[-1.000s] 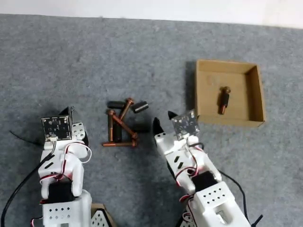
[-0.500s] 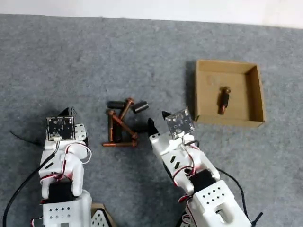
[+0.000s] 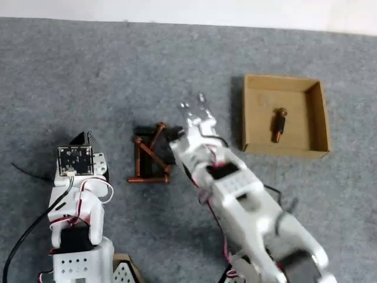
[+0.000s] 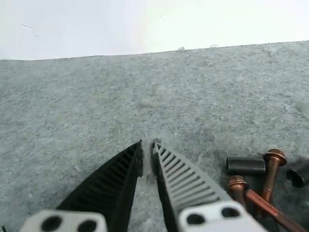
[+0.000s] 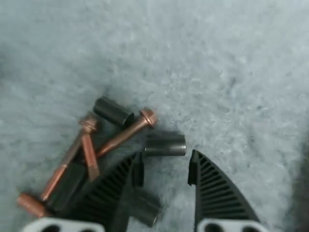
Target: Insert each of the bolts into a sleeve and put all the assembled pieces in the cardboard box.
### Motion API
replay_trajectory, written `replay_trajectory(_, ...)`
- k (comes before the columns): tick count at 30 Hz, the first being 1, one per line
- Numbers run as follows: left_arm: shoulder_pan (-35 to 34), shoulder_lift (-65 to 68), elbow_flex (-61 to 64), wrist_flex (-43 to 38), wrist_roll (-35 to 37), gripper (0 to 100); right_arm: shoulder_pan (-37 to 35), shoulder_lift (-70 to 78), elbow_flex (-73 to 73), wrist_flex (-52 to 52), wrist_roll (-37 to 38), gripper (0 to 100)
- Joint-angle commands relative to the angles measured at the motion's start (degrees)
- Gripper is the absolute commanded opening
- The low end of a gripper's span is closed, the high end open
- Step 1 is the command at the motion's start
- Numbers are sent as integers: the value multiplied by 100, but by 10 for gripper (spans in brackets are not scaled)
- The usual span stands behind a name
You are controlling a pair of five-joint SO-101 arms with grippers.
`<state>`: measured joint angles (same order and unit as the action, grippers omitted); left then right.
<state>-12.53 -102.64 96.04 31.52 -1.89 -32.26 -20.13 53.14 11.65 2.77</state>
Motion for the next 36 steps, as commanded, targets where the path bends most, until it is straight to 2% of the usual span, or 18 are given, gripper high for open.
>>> replay_trajectory(1, -31, -4, 119, -123, -44, 53, -40, 1305, -1314, -4, 53, 145)
replay_trajectory(8, -31, -31, 119, -132, -44, 53, -31, 2571, -2211, 4, 18, 145)
replay_trajectory(16, -31, -48, 119, -132, -44, 53, -22, 3187, -2431, 4, 35, 145)
replay_trajectory(31, -31, -48, 119, -132, -44, 53, -31, 3301, -2387, 13, 44, 145)
replay_trajectory(36, -31, -48, 119, -132, -44, 53, -31, 2862, -2290, 215, 26, 145)
